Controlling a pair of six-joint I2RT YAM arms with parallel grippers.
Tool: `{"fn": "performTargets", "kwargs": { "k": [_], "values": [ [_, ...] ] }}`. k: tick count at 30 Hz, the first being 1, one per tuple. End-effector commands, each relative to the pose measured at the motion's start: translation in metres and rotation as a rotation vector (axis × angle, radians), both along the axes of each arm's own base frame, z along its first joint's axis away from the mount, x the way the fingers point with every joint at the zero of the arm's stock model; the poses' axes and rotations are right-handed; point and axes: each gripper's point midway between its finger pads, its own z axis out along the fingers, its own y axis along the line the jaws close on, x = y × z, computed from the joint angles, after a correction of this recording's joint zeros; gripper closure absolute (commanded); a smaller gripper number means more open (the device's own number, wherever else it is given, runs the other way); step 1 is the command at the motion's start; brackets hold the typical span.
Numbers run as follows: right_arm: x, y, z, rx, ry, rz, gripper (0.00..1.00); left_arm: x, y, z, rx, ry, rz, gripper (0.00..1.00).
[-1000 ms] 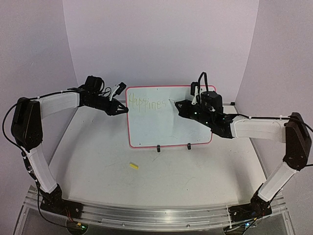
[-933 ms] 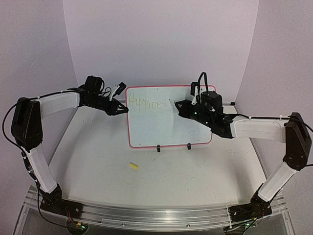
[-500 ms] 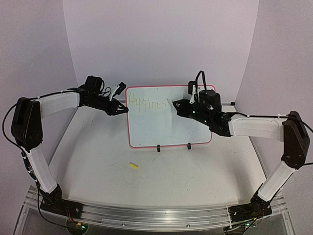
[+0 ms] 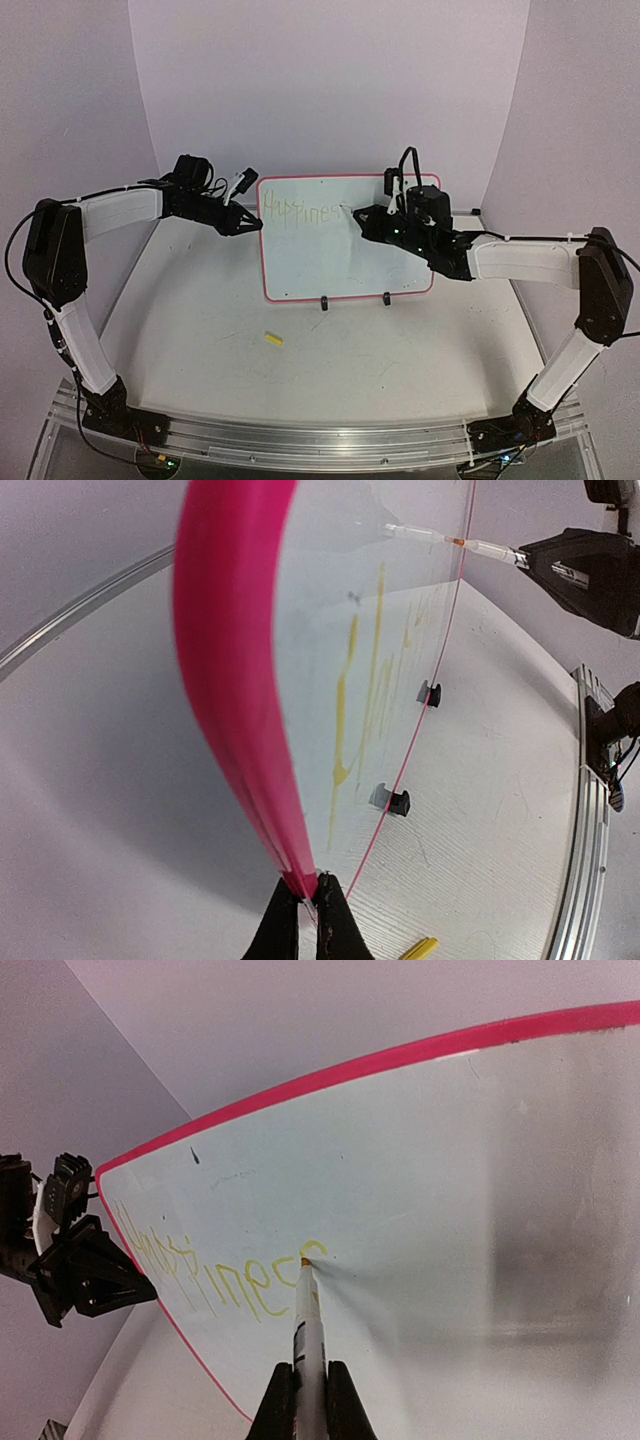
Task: Write a sentence on the whiteboard
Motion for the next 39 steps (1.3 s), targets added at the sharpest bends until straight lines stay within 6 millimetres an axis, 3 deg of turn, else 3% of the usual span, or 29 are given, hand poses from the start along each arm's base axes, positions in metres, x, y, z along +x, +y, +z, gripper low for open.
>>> {"fn": "performTargets", "kwargs": {
  "k": [1,20,32,39],
  "values": [
    [0.0,-0.008,0.0,-0.007,0.004,-0.022,1.0,-0.007,-0.007,0.016,0.012,-0.066,-0.03,1.0],
    [-0.001,-0.03,0.001,-0.032,-0.007,-0.113,1.0,-0.008,-0.008,0.016,0.012,-0.066,-0.033,1.0],
    [-0.006,-0.021,-0.022,-0.063,0.056,-0.055,1.0,-0.008,-0.009,0.016,0.012,-0.066,-0.035,1.0],
    [-0.007,-0.015,-0.025,-0.056,0.069,-0.03,1.0,-0.008,-0.009,0.016,0.012,-0.066,-0.035,1.0]
  ]
}}
